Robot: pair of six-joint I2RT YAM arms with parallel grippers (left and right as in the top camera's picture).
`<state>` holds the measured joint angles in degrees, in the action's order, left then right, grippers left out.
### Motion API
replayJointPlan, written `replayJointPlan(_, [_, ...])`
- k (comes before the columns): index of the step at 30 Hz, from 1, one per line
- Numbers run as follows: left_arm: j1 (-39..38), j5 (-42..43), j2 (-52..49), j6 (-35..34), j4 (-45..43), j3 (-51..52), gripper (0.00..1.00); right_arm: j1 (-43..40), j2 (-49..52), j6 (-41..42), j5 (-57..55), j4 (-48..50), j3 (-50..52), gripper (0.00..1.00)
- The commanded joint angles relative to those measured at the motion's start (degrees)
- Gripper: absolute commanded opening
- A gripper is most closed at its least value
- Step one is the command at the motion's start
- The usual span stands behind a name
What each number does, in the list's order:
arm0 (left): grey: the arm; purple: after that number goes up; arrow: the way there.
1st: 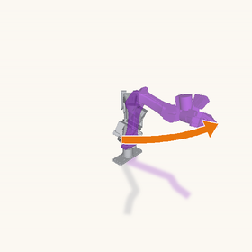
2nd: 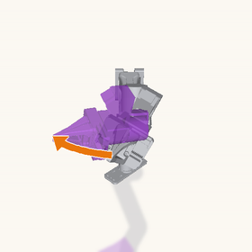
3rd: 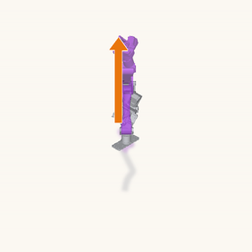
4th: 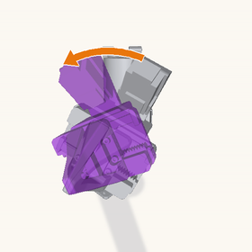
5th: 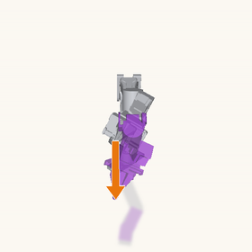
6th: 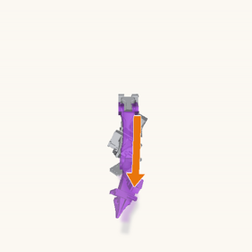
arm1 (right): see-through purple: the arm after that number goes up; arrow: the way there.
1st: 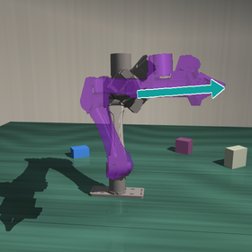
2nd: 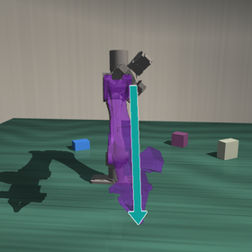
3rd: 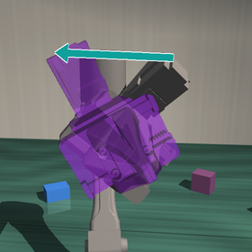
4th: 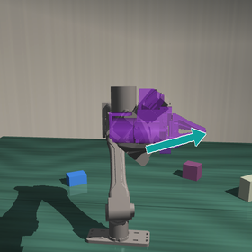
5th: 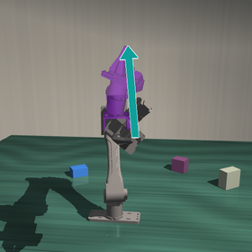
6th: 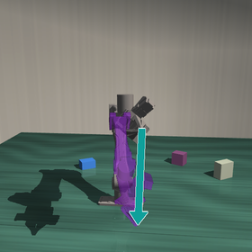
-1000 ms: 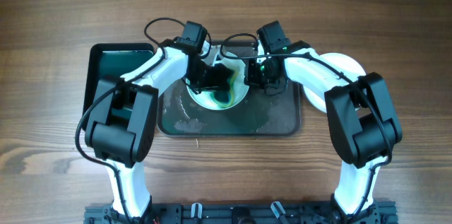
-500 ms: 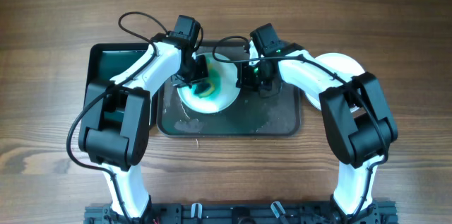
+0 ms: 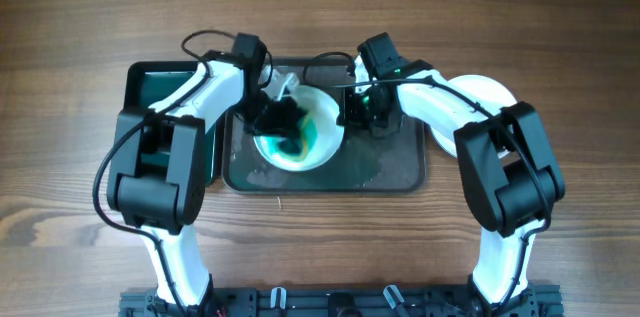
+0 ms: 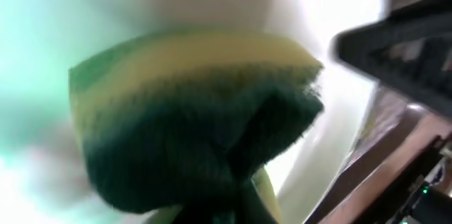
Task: Clean dirty plates on tray and stack at the side
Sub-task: 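Scrub the third plate with the sponge in left gripper while right holds it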
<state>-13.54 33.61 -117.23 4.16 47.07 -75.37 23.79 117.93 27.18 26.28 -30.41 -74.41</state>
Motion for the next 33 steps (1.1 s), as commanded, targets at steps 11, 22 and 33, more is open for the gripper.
replayJointPlan(11, [-1.1, -42.5, -1.4, -29.0, -1.4, -7.2, 0.04, -0.1, 1.0, 1.4, -1.6, 0.1, -0.1, 0.04])
replayJointPlan(22, [-6.9, -37.8, -1.4, -26.6, 2.3, -8.4, 0.04, -0.1, 1.0, 1.3, -1.6, 0.1, -0.1, 0.04])
replayJointPlan(33, [-7.3, -28.7, -1.4, -21.6, -7.6, -8.4, 0.04, -0.1, 1.0, 1.5, -1.6, 0.0, -0.1, 0.04])
